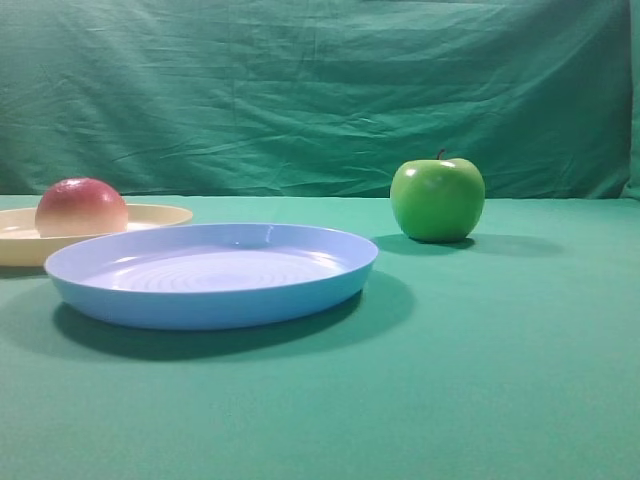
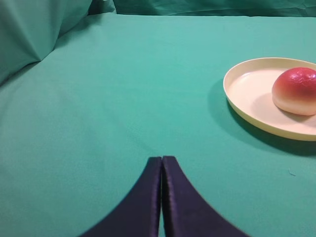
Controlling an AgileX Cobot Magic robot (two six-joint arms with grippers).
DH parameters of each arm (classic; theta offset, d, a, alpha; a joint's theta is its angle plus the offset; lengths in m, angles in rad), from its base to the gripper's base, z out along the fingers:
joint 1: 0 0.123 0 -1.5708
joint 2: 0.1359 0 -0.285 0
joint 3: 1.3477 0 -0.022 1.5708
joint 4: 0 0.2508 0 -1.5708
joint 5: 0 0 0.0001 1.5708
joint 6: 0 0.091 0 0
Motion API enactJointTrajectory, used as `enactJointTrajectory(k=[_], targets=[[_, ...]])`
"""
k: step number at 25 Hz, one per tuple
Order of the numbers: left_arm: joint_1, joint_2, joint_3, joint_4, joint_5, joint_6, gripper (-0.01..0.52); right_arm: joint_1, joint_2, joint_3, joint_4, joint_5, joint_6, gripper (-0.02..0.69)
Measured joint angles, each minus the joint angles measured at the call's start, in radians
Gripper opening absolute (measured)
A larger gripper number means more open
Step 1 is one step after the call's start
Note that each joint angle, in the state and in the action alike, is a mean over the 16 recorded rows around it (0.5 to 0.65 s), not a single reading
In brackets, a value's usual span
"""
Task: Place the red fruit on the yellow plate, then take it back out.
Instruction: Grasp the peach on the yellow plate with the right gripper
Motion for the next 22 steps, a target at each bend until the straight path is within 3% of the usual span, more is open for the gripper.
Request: enactJointTrajectory(k=[10, 22], targets=[[0.000, 0.000, 0.000, 0.000, 0.000, 0.000, 0.000, -0.059, -0.141, 0.255, -0.002, -0.059, 0.007, 0.000], [0.000, 0.000, 0.000, 0.000, 0.000, 0.000, 0.000, -0.060, -0.146, 0.329, 0.004, -0.069, 0.028, 0.000]])
